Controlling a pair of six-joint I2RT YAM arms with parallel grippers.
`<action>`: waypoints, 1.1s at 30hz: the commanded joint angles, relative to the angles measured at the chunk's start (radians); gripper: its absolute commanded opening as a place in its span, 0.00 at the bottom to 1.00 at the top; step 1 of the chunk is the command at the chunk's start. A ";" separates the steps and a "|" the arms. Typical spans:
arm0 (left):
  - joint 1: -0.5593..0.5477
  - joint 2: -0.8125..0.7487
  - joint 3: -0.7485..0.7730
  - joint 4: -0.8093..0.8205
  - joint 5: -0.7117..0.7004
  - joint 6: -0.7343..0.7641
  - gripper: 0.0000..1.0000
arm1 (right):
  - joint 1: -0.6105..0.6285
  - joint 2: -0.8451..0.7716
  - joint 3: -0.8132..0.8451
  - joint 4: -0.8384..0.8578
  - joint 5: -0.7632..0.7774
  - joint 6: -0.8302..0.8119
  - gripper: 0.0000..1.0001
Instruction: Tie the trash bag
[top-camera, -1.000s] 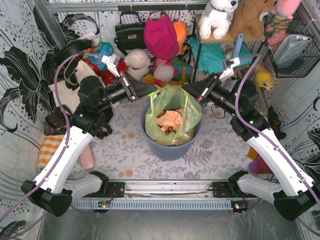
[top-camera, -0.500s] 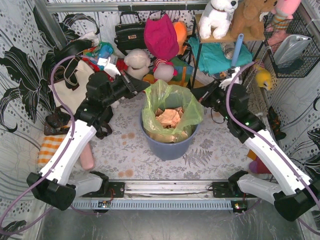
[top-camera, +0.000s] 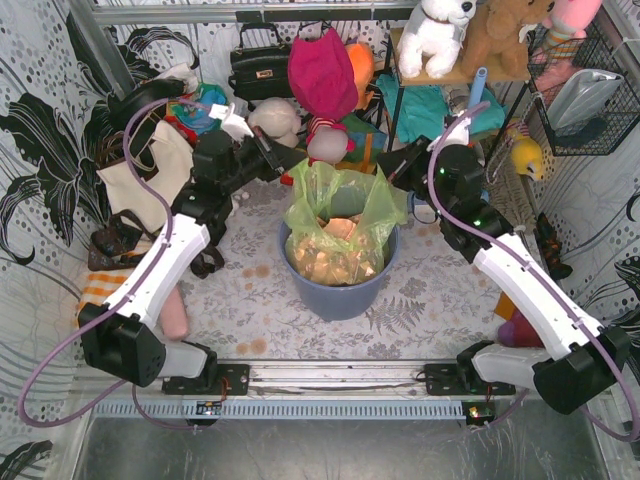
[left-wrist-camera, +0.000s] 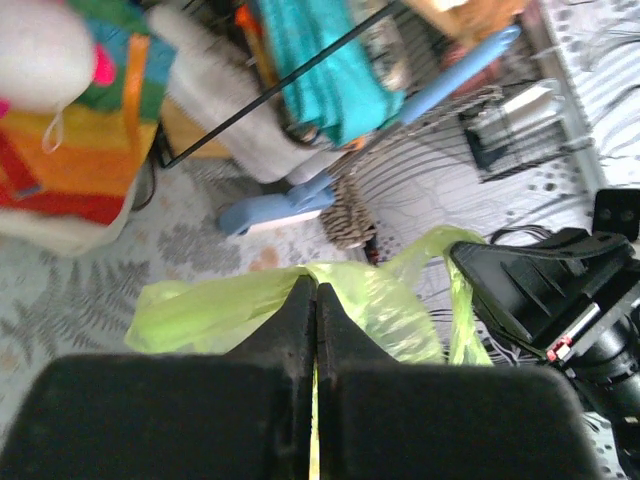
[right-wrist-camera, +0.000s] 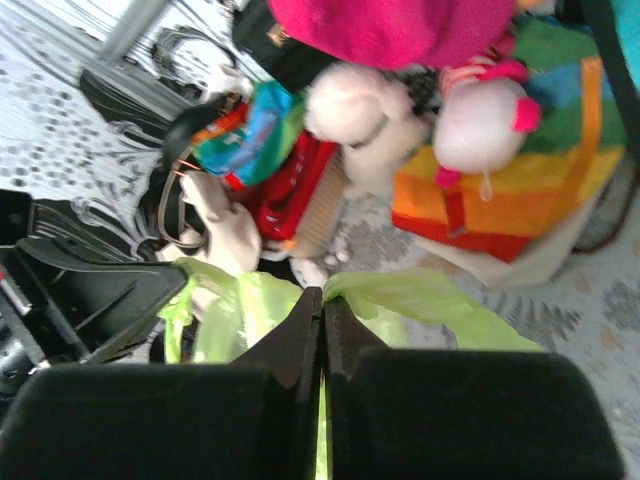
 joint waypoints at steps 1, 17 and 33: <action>0.007 -0.021 0.091 0.214 0.104 0.002 0.00 | -0.002 -0.005 0.112 0.096 -0.079 -0.064 0.00; 0.007 -0.368 -0.080 0.271 0.184 -0.046 0.00 | -0.001 -0.151 0.082 0.087 -0.441 -0.017 0.00; 0.007 -0.392 -0.078 -0.006 0.304 0.137 0.54 | -0.001 -0.208 0.007 0.060 -0.536 0.002 0.37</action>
